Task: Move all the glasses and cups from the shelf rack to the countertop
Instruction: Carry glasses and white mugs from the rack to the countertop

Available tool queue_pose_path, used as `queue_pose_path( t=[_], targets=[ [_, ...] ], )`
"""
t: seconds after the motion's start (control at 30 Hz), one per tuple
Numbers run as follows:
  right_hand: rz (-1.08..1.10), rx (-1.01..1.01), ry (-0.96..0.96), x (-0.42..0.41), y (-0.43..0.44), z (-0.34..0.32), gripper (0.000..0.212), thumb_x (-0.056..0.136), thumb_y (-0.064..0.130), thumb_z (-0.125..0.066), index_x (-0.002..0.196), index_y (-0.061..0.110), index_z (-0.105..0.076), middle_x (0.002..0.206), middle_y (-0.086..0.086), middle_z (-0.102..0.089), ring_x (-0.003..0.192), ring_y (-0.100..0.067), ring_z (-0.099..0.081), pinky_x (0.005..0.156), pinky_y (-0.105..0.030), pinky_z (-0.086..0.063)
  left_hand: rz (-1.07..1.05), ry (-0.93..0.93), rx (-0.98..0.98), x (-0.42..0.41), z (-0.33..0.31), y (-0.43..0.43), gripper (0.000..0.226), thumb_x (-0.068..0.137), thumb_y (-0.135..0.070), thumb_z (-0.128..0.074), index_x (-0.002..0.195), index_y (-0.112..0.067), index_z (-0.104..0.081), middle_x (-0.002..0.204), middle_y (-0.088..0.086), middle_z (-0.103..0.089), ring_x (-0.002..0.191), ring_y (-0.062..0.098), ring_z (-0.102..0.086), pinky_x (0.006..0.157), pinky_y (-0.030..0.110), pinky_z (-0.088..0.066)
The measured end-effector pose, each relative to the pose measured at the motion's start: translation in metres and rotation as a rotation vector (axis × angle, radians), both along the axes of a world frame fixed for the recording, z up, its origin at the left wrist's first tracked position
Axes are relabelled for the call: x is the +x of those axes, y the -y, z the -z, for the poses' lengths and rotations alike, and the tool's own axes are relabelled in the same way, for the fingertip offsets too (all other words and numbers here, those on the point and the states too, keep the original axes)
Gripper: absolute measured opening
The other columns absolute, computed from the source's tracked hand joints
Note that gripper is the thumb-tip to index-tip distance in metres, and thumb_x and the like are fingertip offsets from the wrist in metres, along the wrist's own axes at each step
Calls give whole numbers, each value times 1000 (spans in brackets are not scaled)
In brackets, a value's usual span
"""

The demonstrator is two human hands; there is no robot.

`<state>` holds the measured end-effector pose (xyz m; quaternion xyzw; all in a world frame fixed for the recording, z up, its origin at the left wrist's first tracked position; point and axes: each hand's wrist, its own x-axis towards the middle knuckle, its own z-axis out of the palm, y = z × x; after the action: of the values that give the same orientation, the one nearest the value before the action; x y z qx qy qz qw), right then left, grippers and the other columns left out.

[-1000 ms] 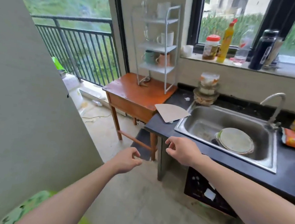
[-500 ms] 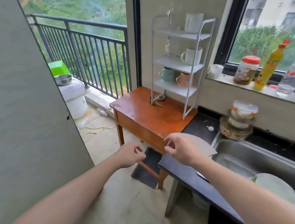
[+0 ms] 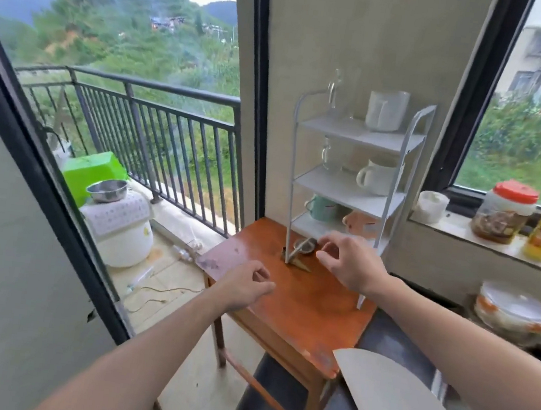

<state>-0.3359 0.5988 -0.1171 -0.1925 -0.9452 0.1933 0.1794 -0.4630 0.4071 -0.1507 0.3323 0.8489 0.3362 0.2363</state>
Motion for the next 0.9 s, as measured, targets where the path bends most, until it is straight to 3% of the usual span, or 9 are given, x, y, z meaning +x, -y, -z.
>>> queue_pose_path(
  t=[0.13,0.23,0.37,0.6,0.67,0.8,0.9],
  targets=[
    [74,49,-144,-53,-28,-28,32,92,35,-63,116,15,-68,98,1,-74,83,-16,-66,76,-33,-54,59,-14,67,-62,-25,-40,16,87,-33,-64,98,-21,-62,88,2,-67,79,17,-66,63,26,-48],
    [203,69,-298,-94,-54,-58,31,92,39,-60,112,16,-68,96,1,-73,84,-17,-63,72,-30,-45,113,11,180,-109,-54,-76,10,87,-26,-65,93,-19,-64,85,5,-68,75,19,-65,64,30,-51],
    [427,-20,-448,-143,-85,-100,32,91,38,-61,112,16,-68,98,-1,-73,92,-24,-65,75,-30,-42,197,43,296,-167,-105,-125,10,88,-19,-64,96,-13,-63,89,14,-70,76,21,-64,66,32,-51],
    [696,-254,-605,-177,-129,-140,41,90,35,-60,125,14,-59,116,-5,-66,107,-25,-60,89,-35,-45,221,104,570,-216,-179,-215,6,87,-16,-62,82,-18,-60,81,6,-63,77,20,-59,69,32,-48],
    [766,-307,-621,-181,-145,-146,40,88,35,-60,122,14,-59,112,-5,-64,103,-25,-58,84,-35,-44,190,96,611,-224,-188,-242,7,87,-20,-62,93,-17,-60,87,1,-61,80,18,-57,72,31,-48],
    [800,-416,-670,-189,-181,-146,17,86,34,-59,94,21,-51,90,-4,-52,83,-20,-47,73,-33,-36,147,36,595,-236,-196,-290,49,88,-31,-58,133,-13,-48,117,3,-58,107,23,-55,91,32,-44],
    [816,-534,-722,-196,-199,-142,23,84,35,-63,80,12,-61,75,-4,-55,74,-23,-50,68,-42,-46,131,28,576,-241,-199,-319,54,89,-35,-55,136,-13,-45,115,4,-55,110,25,-53,96,35,-43]
  ],
)
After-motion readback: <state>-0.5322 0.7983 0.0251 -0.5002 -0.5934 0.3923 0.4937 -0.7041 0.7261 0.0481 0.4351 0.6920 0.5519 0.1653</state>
